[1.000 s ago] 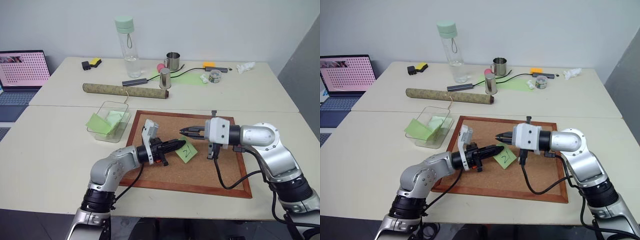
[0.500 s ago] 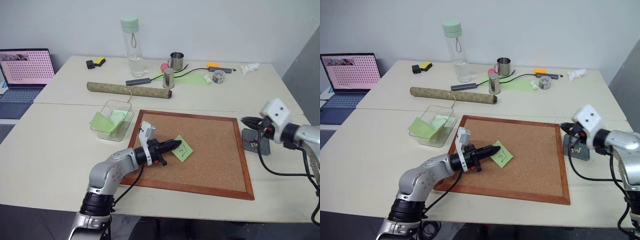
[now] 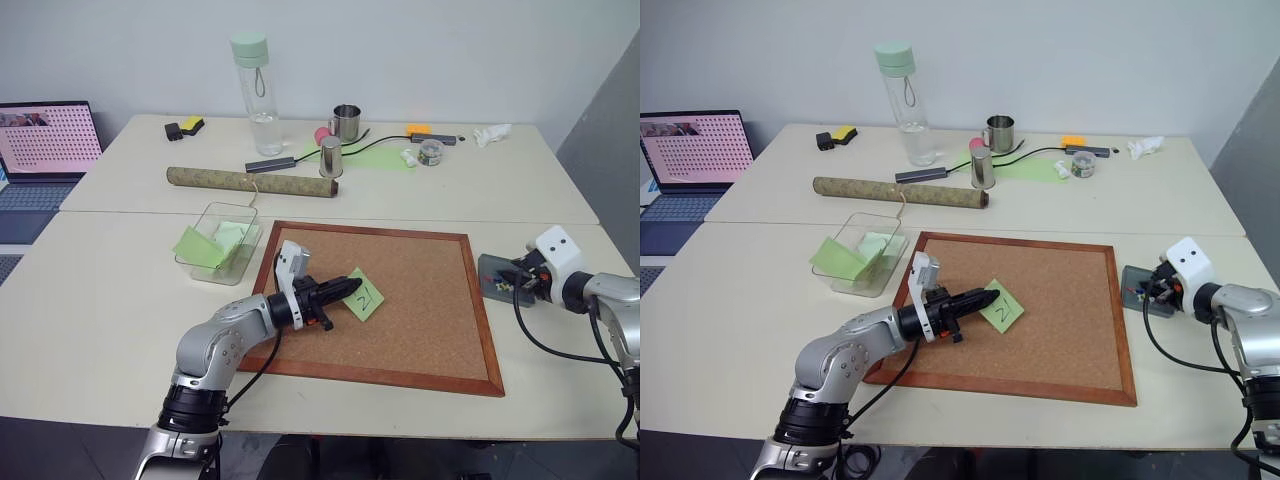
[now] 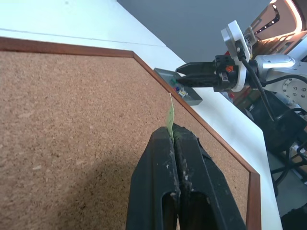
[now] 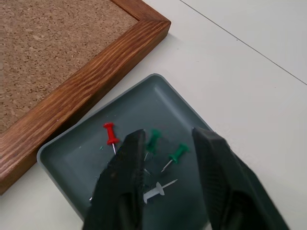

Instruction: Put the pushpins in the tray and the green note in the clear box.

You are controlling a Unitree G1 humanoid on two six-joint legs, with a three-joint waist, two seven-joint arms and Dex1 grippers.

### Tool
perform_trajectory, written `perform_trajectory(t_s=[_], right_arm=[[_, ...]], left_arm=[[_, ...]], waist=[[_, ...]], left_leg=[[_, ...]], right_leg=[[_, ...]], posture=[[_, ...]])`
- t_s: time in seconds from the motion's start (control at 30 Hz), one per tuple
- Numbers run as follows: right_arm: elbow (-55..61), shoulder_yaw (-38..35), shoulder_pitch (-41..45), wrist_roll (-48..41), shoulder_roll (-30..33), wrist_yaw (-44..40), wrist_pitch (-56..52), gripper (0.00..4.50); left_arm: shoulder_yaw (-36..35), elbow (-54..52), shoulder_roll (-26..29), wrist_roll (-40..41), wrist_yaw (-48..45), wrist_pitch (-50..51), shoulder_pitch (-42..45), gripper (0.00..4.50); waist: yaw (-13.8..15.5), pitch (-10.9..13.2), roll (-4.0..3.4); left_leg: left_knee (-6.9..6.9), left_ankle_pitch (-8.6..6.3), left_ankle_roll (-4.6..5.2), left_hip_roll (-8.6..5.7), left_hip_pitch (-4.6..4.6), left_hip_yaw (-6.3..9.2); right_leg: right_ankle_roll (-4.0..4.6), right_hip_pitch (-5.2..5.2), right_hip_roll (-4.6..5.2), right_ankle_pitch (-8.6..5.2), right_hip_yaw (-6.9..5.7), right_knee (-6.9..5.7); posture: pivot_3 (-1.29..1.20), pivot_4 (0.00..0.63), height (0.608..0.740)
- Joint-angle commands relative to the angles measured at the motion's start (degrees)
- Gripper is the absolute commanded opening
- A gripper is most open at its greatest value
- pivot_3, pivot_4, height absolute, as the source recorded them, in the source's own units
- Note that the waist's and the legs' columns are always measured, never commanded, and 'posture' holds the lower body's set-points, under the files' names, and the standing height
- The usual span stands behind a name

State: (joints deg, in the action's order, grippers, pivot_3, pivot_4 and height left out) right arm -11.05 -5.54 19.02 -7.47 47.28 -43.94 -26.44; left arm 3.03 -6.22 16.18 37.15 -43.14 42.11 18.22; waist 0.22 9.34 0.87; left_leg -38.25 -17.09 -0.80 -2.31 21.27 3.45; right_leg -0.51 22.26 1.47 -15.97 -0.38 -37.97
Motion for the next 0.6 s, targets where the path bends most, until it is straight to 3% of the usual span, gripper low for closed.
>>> perform_trajectory(t_s=[0.03,0.27,0.47,0.6], right_arm=[[3.4,-1.0,1.1,-0.9,0.9,-0.7,-1.3,2.65],[8.5,-2.2,2.3,-1.8,4.8,-4.7,0.3,4.04],[19.9,-3.6,6.8,-11.5,8.2,-17.0,3.5,4.04],[25.3,-3.6,13.4,-20.8,7.1,-20.7,-2.9,4.04]], left_arm=[[-0.2,-1.9,0.2,0.0,-0.1,-0.9,0.2,0.00],[-2.0,-4.1,1.3,0.4,0.9,-1.0,0.7,0.00],[-8.3,-12.9,5.9,1.6,4.4,-0.8,-0.8,0.00],[-15.0,-16.2,9.4,4.5,7.3,1.0,-0.4,0.00]], waist=[[0.0,0.0,0.00],[0.0,0.0,-0.03],[-0.4,0.0,-0.04],[-0.3,0.1,-0.04]], left_leg=[[0.00,0.00,0.00,0.00,0.00,0.00],[0.00,0.00,0.00,0.00,0.01,0.00],[0.04,-0.01,0.01,0.04,-0.02,0.01],[0.04,-0.03,0.04,0.06,-0.06,0.06]], right_leg=[[0.00,0.00,0.00,0.00,0.00,0.00],[0.00,0.01,0.00,0.00,0.00,0.00],[-0.01,0.02,-0.04,0.00,0.00,0.01],[-0.01,-0.02,-0.07,-0.01,-0.02,0.02]], posture=[[0.00,0.150,0.740],[0.00,0.150,0.740],[0.00,0.150,0.740],[0.00,0.150,0.740]])
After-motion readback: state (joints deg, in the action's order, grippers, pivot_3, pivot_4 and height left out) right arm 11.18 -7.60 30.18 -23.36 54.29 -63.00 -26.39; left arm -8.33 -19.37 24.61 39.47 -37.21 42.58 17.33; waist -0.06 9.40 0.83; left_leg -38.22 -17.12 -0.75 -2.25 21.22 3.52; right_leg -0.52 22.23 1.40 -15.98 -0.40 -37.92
